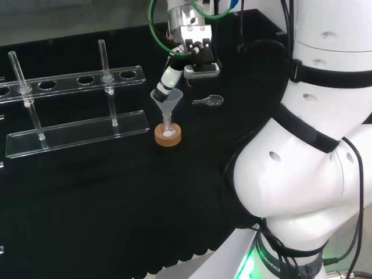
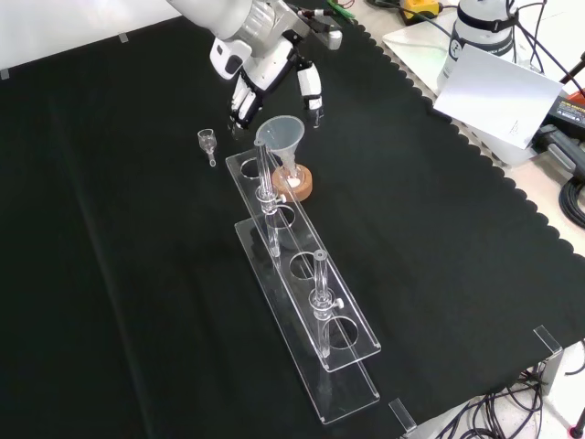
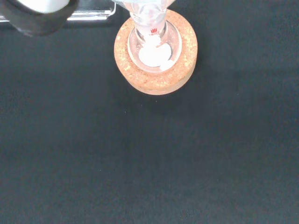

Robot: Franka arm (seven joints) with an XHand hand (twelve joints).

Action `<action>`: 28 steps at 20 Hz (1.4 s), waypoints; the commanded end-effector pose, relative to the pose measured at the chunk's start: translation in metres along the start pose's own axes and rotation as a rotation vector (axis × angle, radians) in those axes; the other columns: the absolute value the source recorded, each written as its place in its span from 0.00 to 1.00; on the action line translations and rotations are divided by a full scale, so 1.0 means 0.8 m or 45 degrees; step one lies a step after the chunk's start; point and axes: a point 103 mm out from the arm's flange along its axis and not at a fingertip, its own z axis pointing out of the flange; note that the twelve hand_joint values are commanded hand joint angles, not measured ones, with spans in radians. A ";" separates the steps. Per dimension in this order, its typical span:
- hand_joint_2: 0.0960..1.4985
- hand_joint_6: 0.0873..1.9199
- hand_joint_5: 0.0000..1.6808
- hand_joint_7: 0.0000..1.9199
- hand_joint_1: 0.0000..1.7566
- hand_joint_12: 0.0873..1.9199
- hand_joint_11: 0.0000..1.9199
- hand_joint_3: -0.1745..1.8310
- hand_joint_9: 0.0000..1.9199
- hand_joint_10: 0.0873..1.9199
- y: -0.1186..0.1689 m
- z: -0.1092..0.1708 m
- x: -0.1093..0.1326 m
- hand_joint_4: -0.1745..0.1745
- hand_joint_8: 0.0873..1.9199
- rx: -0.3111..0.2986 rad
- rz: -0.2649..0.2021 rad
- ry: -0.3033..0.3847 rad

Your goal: Remove the funnel from the round-bottom flask.

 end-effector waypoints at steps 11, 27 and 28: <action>0.46 0.00 0.03 0.00 0.21 0.76 0.19 0.13 0.05 0.45 0.021 0.014 0.016 0.27 0.10 -0.017 0.031 -0.075; 0.48 0.00 0.10 0.00 0.23 0.72 0.23 0.12 0.20 0.38 0.033 0.030 0.007 0.25 0.32 -0.034 0.025 -0.124; 0.49 0.00 0.10 0.00 0.23 0.72 0.24 0.12 0.21 0.37 0.033 0.031 0.006 0.25 0.34 -0.032 0.028 -0.130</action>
